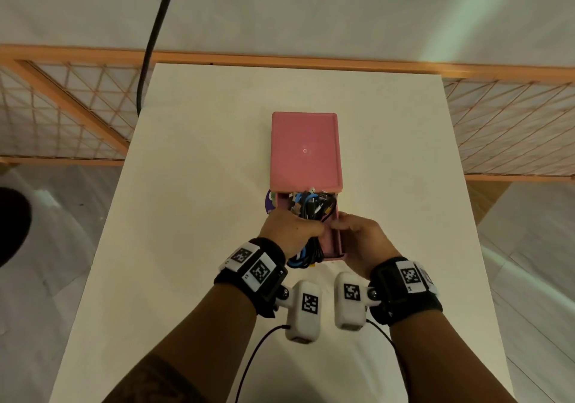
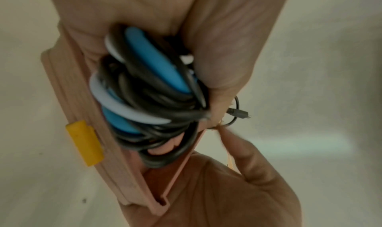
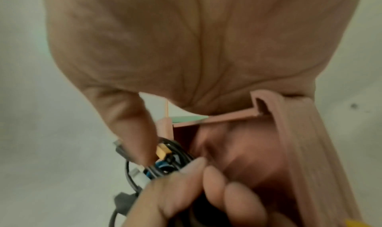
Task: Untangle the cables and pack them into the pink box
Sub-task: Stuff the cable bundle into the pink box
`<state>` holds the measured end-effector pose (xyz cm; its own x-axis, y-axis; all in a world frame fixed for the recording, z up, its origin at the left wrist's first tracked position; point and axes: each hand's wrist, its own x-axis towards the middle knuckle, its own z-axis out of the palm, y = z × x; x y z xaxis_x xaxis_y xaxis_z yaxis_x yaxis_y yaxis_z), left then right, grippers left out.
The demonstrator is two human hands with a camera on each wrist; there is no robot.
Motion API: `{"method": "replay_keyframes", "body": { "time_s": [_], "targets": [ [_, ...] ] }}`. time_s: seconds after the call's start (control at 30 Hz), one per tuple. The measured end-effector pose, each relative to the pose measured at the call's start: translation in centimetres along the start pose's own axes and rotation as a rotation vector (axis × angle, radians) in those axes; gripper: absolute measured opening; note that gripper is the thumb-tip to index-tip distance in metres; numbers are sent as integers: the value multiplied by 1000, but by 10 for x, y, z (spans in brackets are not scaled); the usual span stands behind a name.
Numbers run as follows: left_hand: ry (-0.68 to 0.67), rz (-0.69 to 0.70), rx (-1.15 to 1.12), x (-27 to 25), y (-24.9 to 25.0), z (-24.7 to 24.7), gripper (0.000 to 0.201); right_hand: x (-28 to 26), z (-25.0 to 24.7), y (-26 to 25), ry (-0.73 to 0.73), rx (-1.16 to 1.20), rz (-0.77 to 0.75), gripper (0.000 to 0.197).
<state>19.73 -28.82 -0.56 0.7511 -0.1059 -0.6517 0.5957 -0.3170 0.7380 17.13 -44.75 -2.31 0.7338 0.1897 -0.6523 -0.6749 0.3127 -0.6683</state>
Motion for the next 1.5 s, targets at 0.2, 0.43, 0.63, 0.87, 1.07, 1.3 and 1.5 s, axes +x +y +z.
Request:
{"method": "replay_keyframes", "body": {
  "time_s": [0.2,0.43,0.63,0.87,1.07,1.3,1.5],
  "targets": [
    [-68,54,104,1,4,6,21,10,16,-22,-66,-338,-21,67],
    [-203,36,104,13,3,-8,52,26,19,-20,112,-456,77,84],
    [-148,93,252,11,2,-14,24,35,19,-19,224,-458,122,131],
    [99,147,419,10,3,1,41,39,27,-20,205,-364,41,121],
    [154,203,500,8,9,3,34,40,33,-17,197,-379,6,127],
    [-139,55,165,0,20,-34,28,35,29,-22,213,-361,-32,104],
    [197,199,696,8,18,-61,34,37,29,-17,233,-393,-45,112]
  ]
}}
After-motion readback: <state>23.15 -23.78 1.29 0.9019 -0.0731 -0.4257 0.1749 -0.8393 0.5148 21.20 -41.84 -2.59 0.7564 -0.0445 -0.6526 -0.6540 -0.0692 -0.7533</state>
